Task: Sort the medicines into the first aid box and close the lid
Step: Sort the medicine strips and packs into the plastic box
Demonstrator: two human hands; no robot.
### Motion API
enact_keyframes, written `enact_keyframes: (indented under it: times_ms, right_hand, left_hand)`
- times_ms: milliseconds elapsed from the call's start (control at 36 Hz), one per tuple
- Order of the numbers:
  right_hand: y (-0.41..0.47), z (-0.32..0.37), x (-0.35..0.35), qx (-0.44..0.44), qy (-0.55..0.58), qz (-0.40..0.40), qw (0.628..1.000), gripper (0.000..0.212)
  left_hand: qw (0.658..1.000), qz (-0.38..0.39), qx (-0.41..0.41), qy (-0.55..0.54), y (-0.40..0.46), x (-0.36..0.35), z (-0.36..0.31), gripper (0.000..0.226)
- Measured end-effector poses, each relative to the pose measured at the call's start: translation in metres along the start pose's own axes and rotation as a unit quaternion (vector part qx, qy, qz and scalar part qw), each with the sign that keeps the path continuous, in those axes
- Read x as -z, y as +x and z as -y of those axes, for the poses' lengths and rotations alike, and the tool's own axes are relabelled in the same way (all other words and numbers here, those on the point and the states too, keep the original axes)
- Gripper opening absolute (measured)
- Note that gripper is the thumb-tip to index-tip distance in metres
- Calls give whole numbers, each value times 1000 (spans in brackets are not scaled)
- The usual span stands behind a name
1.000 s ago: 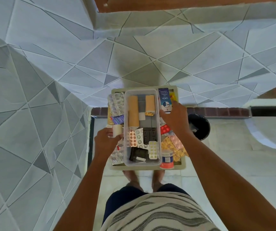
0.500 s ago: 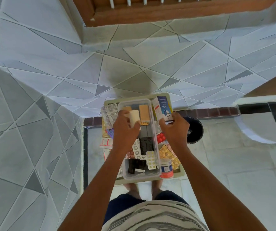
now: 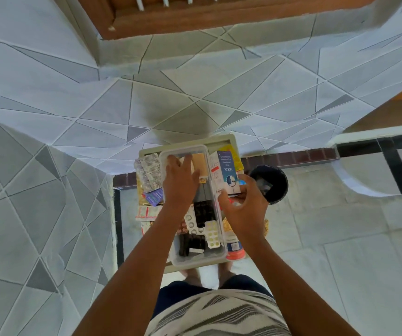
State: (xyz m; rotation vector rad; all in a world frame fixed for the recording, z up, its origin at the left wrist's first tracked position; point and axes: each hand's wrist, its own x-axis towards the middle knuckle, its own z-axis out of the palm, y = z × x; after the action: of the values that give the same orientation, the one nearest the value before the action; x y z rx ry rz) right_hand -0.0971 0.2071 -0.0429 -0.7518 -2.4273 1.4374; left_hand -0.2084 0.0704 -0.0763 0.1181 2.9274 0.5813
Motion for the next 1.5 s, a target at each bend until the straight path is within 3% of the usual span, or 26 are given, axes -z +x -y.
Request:
enact_keyframes:
  times_ms: [139, 417, 611, 722, 833, 1111, 1278, 1500]
  right_hand:
    - [-10, -2, 0, 40, -21, 11, 999, 50]
    - [-28, 3, -14, 99, -83, 41, 991, 52]
    - [-38, 9, -31, 82, -195, 125, 969, 52]
    - [-43, 19, -41, 114, -274, 117, 948, 44]
    - [-48, 19, -44, 147, -350, 76, 922, 34]
    - [-58, 13, -58, 127, -373, 39, 918, 34]
    - [-67, 10, -67, 106, -438, 46, 891, 30]
    - [-73, -3, -74, 114, -421, 44, 899, 30]
  left_hand:
    - [996, 42, -72, -2, -1, 5, 18, 46]
    - [992, 76, -97, -9, 12, 17, 19, 36]
    - [980, 47, -183, 66, -5, 19, 48, 32]
    - [964, 36, -243, 105, -14, 12, 64, 27]
    - [953, 38, -276, 119, -19, 10, 73, 46]
    - [942, 28, -320, 97, -25, 11, 81, 46]
    - [947, 21, -314, 70, -26, 14, 84, 47]
    - [950, 27, -307, 55, -31, 14, 85, 49]
